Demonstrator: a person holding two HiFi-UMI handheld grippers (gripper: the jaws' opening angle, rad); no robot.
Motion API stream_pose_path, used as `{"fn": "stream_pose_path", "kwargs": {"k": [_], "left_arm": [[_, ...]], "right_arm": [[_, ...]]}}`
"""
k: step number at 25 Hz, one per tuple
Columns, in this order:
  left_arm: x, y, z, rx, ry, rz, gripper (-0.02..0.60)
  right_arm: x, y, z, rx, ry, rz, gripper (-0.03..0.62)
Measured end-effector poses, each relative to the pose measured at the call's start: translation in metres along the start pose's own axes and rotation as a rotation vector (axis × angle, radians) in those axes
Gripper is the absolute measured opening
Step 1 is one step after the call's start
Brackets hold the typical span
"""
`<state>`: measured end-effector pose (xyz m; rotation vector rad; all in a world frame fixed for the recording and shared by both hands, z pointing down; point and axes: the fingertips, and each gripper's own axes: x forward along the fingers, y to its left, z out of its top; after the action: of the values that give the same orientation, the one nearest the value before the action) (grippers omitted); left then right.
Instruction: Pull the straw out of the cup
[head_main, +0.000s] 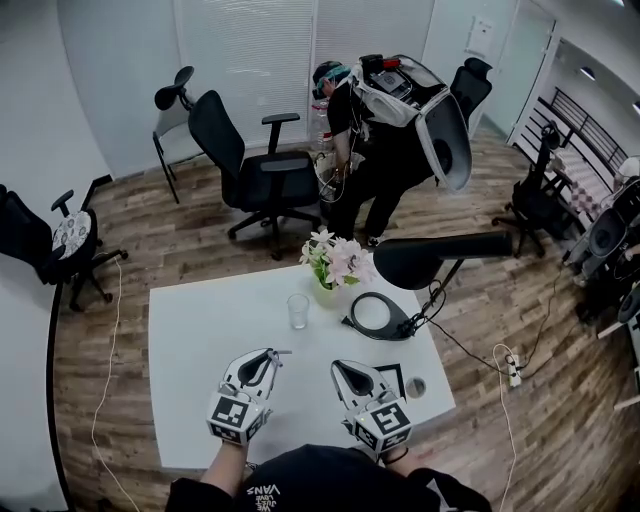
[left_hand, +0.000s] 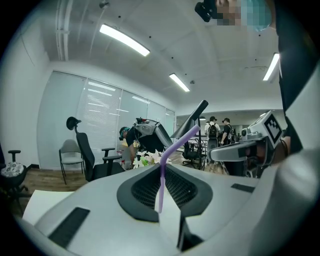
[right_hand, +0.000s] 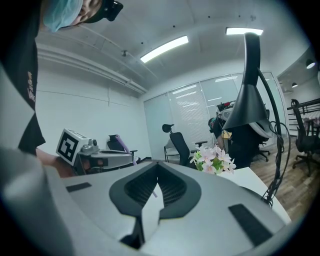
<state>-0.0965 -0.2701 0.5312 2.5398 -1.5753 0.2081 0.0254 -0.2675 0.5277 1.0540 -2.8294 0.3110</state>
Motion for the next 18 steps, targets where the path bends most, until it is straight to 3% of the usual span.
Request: {"fn": "stream_pose_path", "kwargs": {"k": [18], "left_arm": [[-0.029, -0.007, -0.016, -0.083, 0.021, 0.037, 0.035]], "right_arm": [[0.001, 0.003, -0.001, 0.002, 0.003, 0.008, 0.017]]}}
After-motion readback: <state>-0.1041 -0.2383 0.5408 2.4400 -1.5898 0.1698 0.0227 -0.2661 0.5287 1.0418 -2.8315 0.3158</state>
